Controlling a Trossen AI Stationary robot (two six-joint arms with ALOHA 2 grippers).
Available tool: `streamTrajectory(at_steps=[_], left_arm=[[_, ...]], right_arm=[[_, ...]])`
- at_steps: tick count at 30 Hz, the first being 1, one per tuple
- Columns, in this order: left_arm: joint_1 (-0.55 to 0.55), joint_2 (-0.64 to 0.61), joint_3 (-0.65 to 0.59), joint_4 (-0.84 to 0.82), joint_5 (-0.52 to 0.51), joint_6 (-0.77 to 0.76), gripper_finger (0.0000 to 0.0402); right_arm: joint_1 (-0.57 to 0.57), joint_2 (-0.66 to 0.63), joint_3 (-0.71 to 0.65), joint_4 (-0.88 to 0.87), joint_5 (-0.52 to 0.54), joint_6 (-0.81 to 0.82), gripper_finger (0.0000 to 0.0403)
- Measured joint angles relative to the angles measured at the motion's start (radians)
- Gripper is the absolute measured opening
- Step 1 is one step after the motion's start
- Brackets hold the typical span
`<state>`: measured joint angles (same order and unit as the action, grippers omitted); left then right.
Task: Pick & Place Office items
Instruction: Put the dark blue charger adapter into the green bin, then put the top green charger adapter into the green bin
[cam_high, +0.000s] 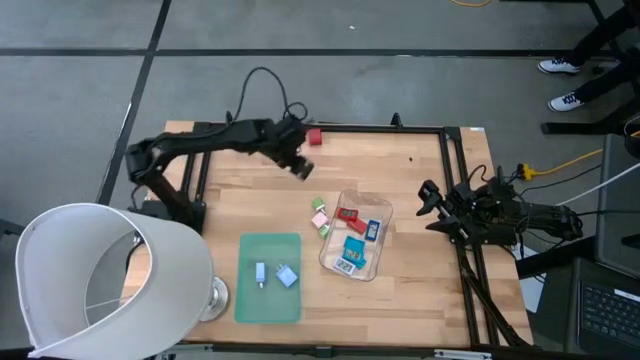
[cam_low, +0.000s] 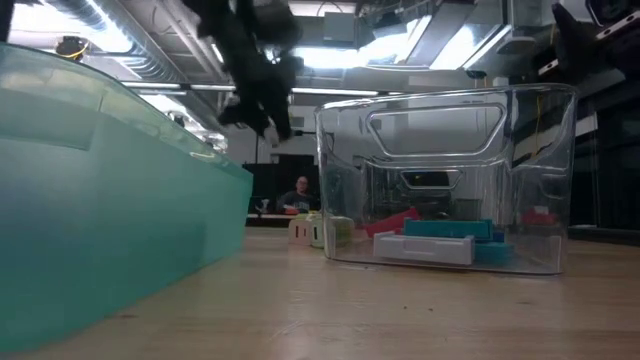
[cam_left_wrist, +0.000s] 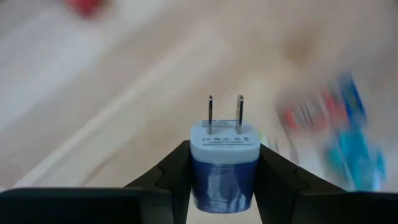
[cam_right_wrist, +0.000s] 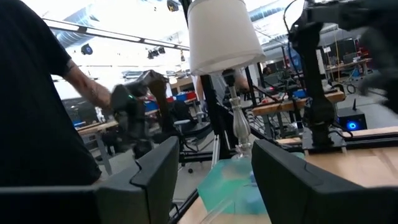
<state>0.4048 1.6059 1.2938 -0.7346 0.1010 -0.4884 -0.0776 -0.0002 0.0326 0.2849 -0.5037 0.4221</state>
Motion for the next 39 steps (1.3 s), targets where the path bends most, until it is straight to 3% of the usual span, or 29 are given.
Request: streamTrajectory(at_steps=[6,11,19,29,36,39], left_arm=[[-0.127,-0.029,-0.004,-0.177,0.089,0.321,0.0126],[-0.253,0.023,-0.048,-0.2,0.179,0.436,0.0126],[-0.45,0.072,-0.079,-0.202,0.218,0.487,0.0126],[-0.56,0.127,-0.077,-0.186,0.219,0.46,0.0127],[-0.561,0.151,-0.077,-0.151,0.224,0.448,0.0232],[-0.561,0.146,-0.077,-0.154,0.219,0.449,0.0257]], right_arm=[[0.0,0.0,0.0,-0.013,0.036,-0.023,0.0201],[0.0,0.0,0.0,-0.013,0.051,-0.016,0.0201],[0.0,0.0,0.0,-0.013,0.046,0.034,0.0201],[0.0,0.0,0.0,-0.017,0.044,0.035,0.0201],[0.0,0.0,0.0,-0.017,0.044,0.041,0.0201],[0.0,0.0,0.0,-0.017,0.044,0.041,0.0201]])
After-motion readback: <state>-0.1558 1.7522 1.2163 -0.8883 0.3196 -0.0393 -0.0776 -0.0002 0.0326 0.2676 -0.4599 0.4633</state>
